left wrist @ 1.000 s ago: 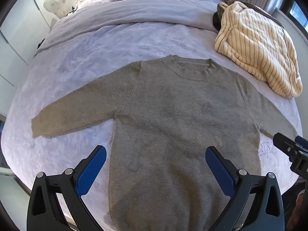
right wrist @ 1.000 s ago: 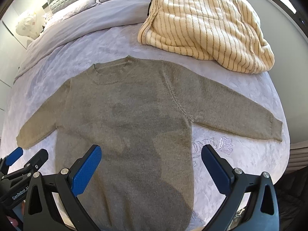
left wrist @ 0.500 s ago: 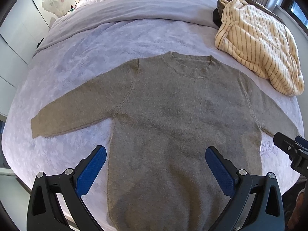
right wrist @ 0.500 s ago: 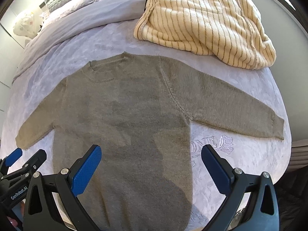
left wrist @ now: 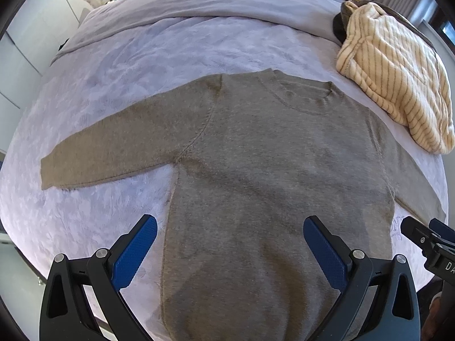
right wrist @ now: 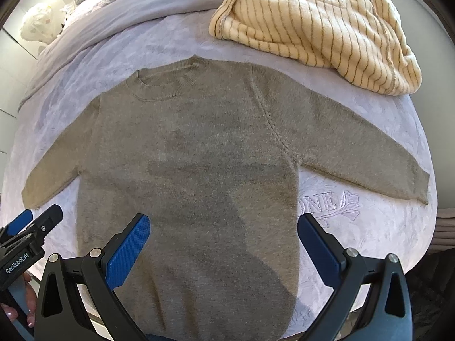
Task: Fold small clothes
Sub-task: 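Grasp the sweater side edge with the left tool and fold it inward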
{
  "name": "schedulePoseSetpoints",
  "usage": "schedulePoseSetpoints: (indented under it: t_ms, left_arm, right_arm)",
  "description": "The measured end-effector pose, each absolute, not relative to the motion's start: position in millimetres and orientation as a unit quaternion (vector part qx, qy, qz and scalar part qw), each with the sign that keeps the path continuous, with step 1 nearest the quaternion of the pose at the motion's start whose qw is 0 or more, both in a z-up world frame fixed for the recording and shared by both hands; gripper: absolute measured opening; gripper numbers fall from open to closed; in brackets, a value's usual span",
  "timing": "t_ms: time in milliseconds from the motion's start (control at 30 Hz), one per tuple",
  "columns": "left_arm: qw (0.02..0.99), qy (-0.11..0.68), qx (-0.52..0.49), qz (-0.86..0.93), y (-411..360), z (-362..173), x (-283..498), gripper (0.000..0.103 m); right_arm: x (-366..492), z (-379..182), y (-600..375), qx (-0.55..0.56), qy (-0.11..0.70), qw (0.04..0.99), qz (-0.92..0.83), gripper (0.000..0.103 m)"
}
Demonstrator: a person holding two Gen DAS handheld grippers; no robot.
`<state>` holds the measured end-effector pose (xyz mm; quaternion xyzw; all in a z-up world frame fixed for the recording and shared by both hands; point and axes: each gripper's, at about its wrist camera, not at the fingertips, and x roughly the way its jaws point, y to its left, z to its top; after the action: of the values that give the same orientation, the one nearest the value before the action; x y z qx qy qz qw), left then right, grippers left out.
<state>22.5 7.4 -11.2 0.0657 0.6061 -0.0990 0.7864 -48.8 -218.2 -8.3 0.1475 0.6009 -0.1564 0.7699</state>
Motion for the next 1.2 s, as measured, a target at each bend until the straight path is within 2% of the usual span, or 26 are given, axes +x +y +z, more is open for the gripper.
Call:
schedulePoseSetpoints:
  t_ms: [433,567,733,1067,1200]
  left_arm:
    - [0.778,0.619,0.041,-0.101,36.8,-29.2,32.7,0.103]
    - [0.751,0.65,0.016,-0.116,57.7,-50.1,33.6,0.103]
    - [0.757,0.645,-0.047,-0.09,119.3,-68.9,44.5,0.103]
    - [0.787,0.585,-0.186,0.067,297.6,-135.0,101.3,0.103]
    - [0.789,0.552,-0.254,0.087,338.6,-155.6,116.8,0.103]
  right_arm:
    - [-36.1,-11.1,-180.2,0.103,0.621,0.763,-0.144,0.103]
    - [-29.4,-16.3,-151.4,0.098,0.624,0.767,-0.113,0.103]
    - [-23.6,-30.4,-102.9,0.093,0.634,0.766,-0.053,0.103]
    - [-10.8,-75.7,-1.9,0.082,0.653,0.751,0.054,0.103]
    - [-0.3,-87.1,13.2,0.078,0.652,0.751,0.073,0.103]
